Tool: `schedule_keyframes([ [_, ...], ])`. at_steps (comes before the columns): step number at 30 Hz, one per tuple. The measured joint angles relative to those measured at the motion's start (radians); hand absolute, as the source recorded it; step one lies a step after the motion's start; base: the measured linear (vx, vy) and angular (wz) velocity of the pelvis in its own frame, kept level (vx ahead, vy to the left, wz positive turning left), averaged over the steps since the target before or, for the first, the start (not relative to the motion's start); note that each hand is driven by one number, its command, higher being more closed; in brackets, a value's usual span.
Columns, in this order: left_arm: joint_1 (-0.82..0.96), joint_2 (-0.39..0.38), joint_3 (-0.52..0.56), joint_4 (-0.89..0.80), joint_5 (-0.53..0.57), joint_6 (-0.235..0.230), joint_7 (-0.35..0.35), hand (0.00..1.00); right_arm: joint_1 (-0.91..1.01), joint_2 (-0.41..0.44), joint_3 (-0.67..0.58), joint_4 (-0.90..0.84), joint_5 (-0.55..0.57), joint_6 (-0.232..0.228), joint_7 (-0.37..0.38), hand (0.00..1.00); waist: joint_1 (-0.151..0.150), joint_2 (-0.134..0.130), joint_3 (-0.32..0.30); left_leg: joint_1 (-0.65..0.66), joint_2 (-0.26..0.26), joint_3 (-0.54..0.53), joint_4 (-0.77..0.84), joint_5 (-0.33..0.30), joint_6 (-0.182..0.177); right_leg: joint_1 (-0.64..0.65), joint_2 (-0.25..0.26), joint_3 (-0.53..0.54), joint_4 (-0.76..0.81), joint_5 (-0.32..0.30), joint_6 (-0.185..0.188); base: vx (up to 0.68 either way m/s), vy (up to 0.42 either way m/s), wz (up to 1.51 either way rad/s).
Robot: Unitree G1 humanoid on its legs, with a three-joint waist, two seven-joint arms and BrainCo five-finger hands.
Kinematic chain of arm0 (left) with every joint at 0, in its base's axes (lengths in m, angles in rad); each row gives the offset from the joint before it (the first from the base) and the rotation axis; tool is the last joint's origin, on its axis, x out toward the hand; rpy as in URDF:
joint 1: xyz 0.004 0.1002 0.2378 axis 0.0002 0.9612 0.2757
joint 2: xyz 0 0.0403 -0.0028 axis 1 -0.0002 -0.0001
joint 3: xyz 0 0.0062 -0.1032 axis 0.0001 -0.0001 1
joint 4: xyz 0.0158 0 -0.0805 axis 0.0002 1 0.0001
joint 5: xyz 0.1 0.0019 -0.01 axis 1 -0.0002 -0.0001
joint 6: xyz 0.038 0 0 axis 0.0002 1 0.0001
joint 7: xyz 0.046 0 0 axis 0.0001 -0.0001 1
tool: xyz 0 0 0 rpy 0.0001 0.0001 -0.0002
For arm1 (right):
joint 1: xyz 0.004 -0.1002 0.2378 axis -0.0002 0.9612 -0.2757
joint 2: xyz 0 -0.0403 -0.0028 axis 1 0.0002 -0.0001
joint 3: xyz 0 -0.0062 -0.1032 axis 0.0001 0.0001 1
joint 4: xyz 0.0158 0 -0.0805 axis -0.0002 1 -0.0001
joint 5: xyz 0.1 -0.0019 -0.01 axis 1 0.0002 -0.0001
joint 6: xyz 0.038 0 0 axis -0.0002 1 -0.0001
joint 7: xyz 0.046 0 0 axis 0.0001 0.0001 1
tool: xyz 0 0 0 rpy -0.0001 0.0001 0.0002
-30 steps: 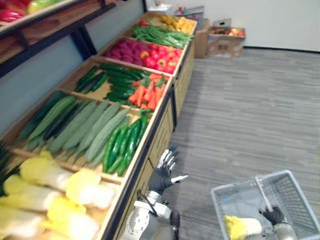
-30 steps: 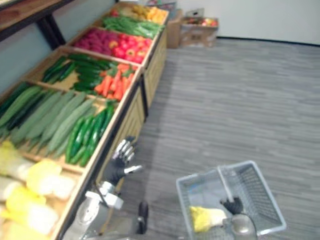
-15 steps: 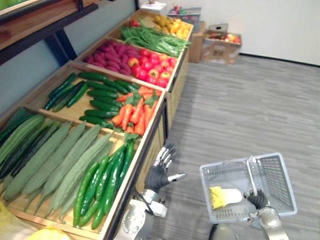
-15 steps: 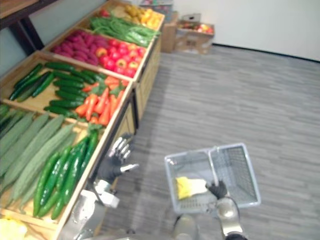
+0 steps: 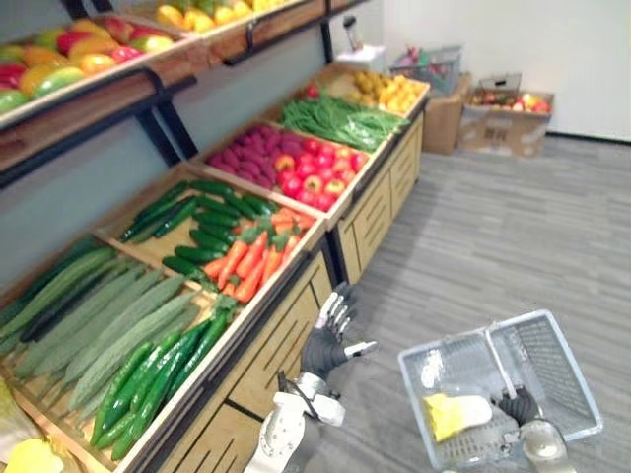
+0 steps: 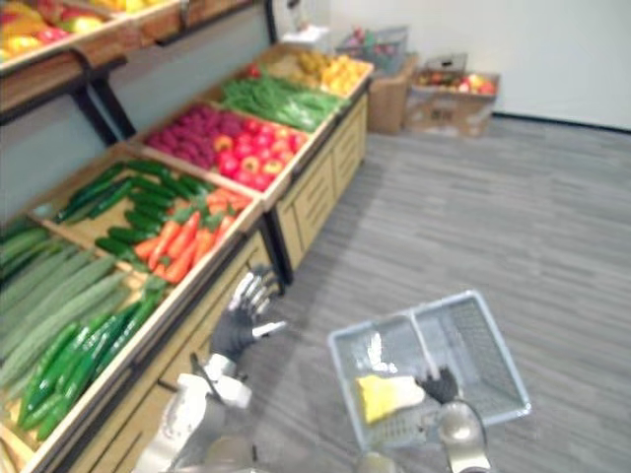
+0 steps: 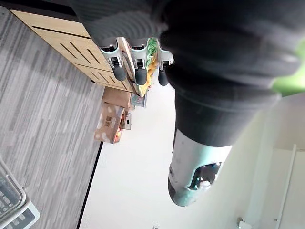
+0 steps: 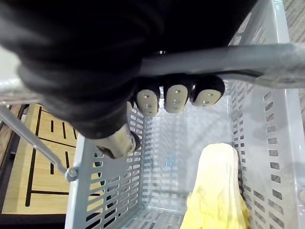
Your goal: Pick vegetable in the basket
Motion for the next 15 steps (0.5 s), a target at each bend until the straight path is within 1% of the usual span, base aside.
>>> schedule_keyframes([
  [1, 0.007, 0.003, 0.0, -0.005, -0.001, 0.0, -0.002, 0.0, 0.001, -0.009, -0.001, 0.0, 0.0, 0.0, 0.0, 1.0, 0.004, 0.0, 0.0, -0.025, -0.028, 0.013, -0.039, -0.021, 0.0, 0.017, 0.016, -0.005, -0.031, 0.005, -0.007, 0.15, -0.093, 0.03],
  [2, 0.007, 0.011, 0.001, -0.006, -0.001, 0.0, -0.002, 0.0, 0.002, -0.011, -0.001, 0.001, -0.001, 0.001, 0.0, 1.0, 0.009, -0.003, 0.002, -0.028, -0.056, 0.035, -0.122, -0.031, 0.001, 0.033, 0.025, -0.014, -0.058, 0.01, -0.01, 0.16, -0.066, 0.02],
  [3, 0.007, 0.014, 0.001, -0.006, -0.001, 0.0, -0.003, 0.0, 0.004, -0.012, -0.001, 0.004, -0.002, 0.001, 0.0, 1.0, 0.009, -0.005, 0.003, -0.025, -0.072, 0.045, -0.176, -0.036, 0.001, 0.04, 0.028, -0.017, -0.068, 0.011, -0.009, 0.16, -0.02, 0.06],
  [4, 0.006, 0.014, 0.004, -0.006, -0.001, 0.0, -0.004, 0.0, 0.005, -0.013, -0.002, 0.017, -0.001, 0.001, 0.0, 1.0, 0.006, -0.007, 0.005, -0.019, -0.102, 0.066, -0.294, -0.034, 0.003, 0.053, 0.029, -0.024, -0.089, 0.012, -0.007, 0.19, 0.054, 0.08],
  [5, 0.006, 0.013, 0.007, -0.006, 0.0, 0.0, -0.004, 0.0, 0.005, -0.013, -0.003, 0.021, 0.0, 0.001, -0.001, 1.0, 0.006, -0.007, 0.007, -0.009, -0.131, 0.085, -0.435, -0.006, 0.015, 0.065, 0.029, -0.025, -0.111, 0.017, 0.001, 0.21, 0.077, 0.06],
  [6, 0.006, 0.012, 0.01, -0.006, 0.002, -0.001, -0.004, 0.0, 0.005, -0.013, -0.003, 0.022, 0.0, 0.001, -0.001, 1.0, 0.006, -0.005, 0.009, 0.002, -0.142, 0.09, -0.509, 0.022, 0.016, 0.074, 0.03, -0.025, -0.125, 0.02, 0.006, 0.26, 0.128, -0.05],
  [7, 0.007, 0.007, 0.015, -0.007, 0.004, -0.001, -0.004, 0.0, 0.006, -0.013, -0.004, 0.023, 0.0, 0.001, -0.001, 1.0, 0.007, 0.005, 0.014, 0.027, -0.155, 0.099, -0.642, 0.097, 0.007, 0.098, 0.038, -0.025, -0.148, 0.026, 0.022, 0.24, 0.14, -0.09],
  [8, 0.007, -0.001, 0.02, -0.008, 0.008, -0.001, -0.003, 0.0, 0.01, -0.016, -0.004, 0.024, 0.0, 0.001, -0.001, 1.0, 0.007, 0.026, 0.015, 0.05, -0.145, 0.123, -0.72, 0.152, 0.012, 0.127, 0.057, -0.025, -0.167, 0.024, 0.044, 0.25, 0.144, -0.15],
  [9, 0.006, -0.001, 0.023, -0.006, 0.01, -0.001, -0.002, 0.0, 0.011, -0.014, -0.004, 0.028, 0.0, 0.002, -0.001, 1.0, 0.012, 0.028, 0.016, 0.056, -0.137, 0.141, -0.722, 0.208, 0.037, 0.143, 0.061, -0.02, -0.172, 0.02, 0.053, 0.27, 0.136, -0.14],
  [10, 0.0, 0.0, 0.037, -0.007, 0.011, 0.0, 0.001, 0.0, 0.016, 0.0, -0.003, 0.03, 0.0, 0.004, 0.0, 1.0, 0.017, 0.001, 0.02, 0.077, -0.158, 0.17, -0.721, 0.202, 0.064, 0.166, 0.039, -0.017, -0.189, 0.019, 0.065, 0.3, 0.123, -0.1],
  [11, -0.005, 0.002, 0.053, -0.015, 0.012, -0.001, 0.003, 0.0, 0.017, 0.005, -0.003, 0.026, 0.0, 0.002, 0.0, 1.0, 0.02, -0.015, 0.015, 0.078, -0.181, 0.182, -0.709, 0.178, 0.084, 0.174, 0.013, -0.017, -0.199, 0.016, 0.087, 0.3, 0.119, -0.05],
  [12, -0.009, 0.001, 0.06, -0.015, 0.012, -0.001, 0.003, 0.0, 0.017, 0.005, -0.003, 0.026, -0.001, 0.002, 0.0, 1.0, 0.022, -0.028, 0.018, 0.075, -0.19, 0.187, -0.694, 0.167, 0.097, 0.175, 0.003, -0.016, -0.199, 0.014, 0.093, 0.28, 0.119, 0.0],
  [14, -0.013, 0.004, 0.075, -0.015, 0.012, 0.0, 0.004, 0.0, 0.021, 0.005, -0.006, 0.025, -0.001, 0.002, 0.001, 1.0, 0.024, -0.052, 0.014, 0.061, -0.216, 0.19, -0.644, 0.108, 0.113, 0.184, -0.029, -0.021, -0.184, 0.016, 0.105, 0.28, 0.139, 0.09],
  [15, -0.014, 0.006, 0.076, -0.015, 0.012, 0.002, 0.004, 0.0, 0.026, 0.008, -0.019, 0.026, -0.001, 0.003, 0.001, 1.0, 0.024, -0.061, 0.014, 0.072, -0.231, 0.188, -0.631, 0.069, 0.114, 0.178, -0.052, -0.025, -0.116, 0.006, 0.122, 0.25, 0.147, 0.15],
])
